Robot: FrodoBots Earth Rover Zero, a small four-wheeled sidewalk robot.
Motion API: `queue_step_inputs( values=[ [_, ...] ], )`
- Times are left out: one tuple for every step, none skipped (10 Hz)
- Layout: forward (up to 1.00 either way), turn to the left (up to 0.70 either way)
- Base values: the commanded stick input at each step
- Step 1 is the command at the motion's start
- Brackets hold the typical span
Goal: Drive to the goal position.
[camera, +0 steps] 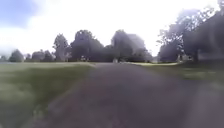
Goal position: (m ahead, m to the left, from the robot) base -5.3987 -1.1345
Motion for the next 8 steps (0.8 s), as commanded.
queue_step_inputs(
  values=[
    [0.7, -0.12],
    [0.7, -0.06],
    [0.7, 0.0],
    [0.7, 0.0],
    [0.7, 0.0],
    [0.7, 0.0],
    [0.7, 0.0],
    [0.7, -0.03]
  ],
)
